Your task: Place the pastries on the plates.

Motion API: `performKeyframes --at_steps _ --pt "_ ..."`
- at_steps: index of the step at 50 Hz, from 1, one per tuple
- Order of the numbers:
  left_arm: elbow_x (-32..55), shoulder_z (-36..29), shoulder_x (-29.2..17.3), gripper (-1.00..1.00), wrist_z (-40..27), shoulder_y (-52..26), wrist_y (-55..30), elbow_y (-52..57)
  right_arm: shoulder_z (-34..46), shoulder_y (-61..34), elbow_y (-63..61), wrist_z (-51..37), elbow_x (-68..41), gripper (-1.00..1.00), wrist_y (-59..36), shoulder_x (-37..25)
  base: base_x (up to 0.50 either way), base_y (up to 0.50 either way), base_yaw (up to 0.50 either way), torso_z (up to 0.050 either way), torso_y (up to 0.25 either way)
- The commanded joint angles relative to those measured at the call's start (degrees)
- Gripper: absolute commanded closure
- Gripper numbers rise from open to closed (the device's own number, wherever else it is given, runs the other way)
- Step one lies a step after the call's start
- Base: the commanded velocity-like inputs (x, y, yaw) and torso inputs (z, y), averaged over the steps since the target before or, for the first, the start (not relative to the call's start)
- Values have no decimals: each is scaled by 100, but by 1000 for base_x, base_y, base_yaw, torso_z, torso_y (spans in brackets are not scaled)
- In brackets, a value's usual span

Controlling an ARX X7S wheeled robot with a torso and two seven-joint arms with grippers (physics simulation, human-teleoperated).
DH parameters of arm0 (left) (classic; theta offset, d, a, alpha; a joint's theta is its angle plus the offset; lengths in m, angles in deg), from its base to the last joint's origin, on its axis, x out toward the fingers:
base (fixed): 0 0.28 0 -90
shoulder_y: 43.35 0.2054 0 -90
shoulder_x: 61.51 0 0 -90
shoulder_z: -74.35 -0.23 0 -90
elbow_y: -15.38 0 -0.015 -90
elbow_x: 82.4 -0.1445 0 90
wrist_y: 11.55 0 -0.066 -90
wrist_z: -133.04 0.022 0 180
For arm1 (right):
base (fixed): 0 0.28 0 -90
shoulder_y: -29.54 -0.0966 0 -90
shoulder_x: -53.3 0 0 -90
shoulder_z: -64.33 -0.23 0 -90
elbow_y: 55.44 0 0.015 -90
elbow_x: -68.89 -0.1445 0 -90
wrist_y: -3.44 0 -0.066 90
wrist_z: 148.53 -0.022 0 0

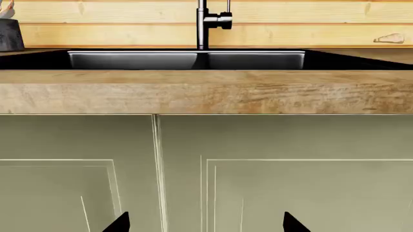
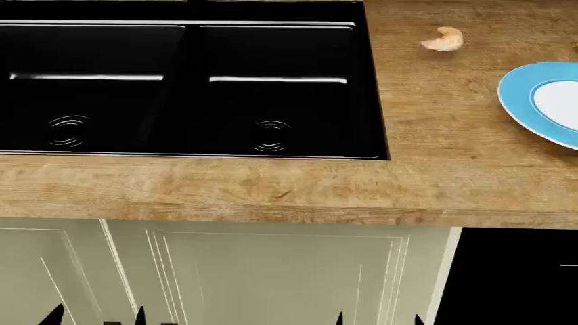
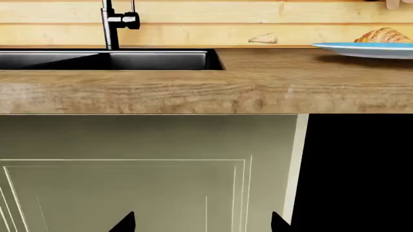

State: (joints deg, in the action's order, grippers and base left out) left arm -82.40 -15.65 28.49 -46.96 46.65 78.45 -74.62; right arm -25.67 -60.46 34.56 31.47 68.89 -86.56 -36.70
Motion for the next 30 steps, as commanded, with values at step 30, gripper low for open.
performKeyframes --at_steps 30 --pt "550 -554 -490 -100 -549 -13 -24 91 576 -44 13 -521 -432 -100 -51 -454 0 0 0 0 0"
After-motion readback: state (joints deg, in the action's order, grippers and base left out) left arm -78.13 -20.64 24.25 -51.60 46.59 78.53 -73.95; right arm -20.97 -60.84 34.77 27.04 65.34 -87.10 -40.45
